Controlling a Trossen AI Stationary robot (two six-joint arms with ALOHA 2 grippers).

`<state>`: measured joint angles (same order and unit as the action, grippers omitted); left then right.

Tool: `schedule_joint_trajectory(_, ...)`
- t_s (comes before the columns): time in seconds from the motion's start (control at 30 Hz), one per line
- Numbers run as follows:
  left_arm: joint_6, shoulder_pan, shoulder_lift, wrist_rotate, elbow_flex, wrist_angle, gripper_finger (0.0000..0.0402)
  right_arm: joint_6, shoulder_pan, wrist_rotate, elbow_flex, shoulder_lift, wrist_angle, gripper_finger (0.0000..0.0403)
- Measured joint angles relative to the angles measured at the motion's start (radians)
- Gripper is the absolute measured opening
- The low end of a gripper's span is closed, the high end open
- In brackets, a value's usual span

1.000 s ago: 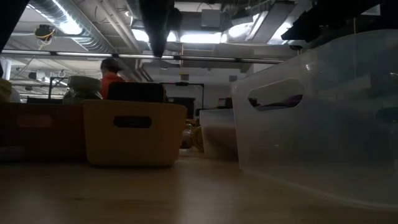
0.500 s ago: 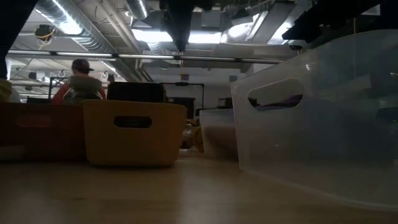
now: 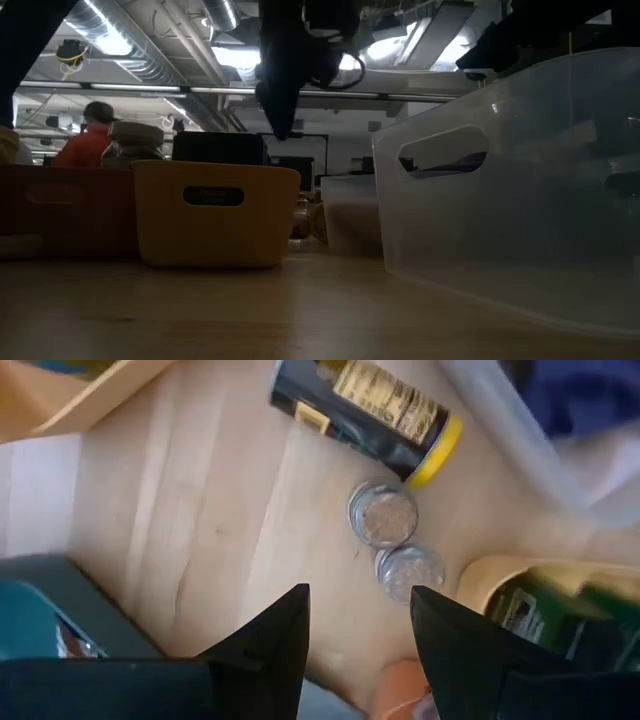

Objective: Sort spices by type
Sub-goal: Put the brown spice bottle into the transparent bin

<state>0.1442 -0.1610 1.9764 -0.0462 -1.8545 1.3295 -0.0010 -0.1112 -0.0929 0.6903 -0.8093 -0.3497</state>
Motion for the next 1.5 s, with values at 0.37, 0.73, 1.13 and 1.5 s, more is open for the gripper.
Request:
schedule_joint_trajectory(0.37, -0.105, 0.004, -0.001, -0.008, 0.106, -0.16, 0.0159, 0.0, 0.0, 0.0, 0.0, 0.0, 0.0, 0.0257)
schedule_joint_trajectory(0.73, -0.094, 0.002, 0.002, -0.009, 0.11, -0.182, 0.0227, 0.0, 0.0, 0.0, 0.0, 0.0, 0.001, 0.0257)
schedule_joint_trajectory(1.13, -0.073, 0.025, 0.003, -0.009, 0.191, -0.229, 0.025, 0.0, 0.0, 0.0, 0.0, 0.0, -0.026, 0.0257)
schedule_joint_trajectory(1.5, -0.073, 0.03, 0.003, -0.009, 0.231, -0.3, 0.025, 0.0, 0.0, 0.0, 0.0, 0.0, -0.027, 0.0257)
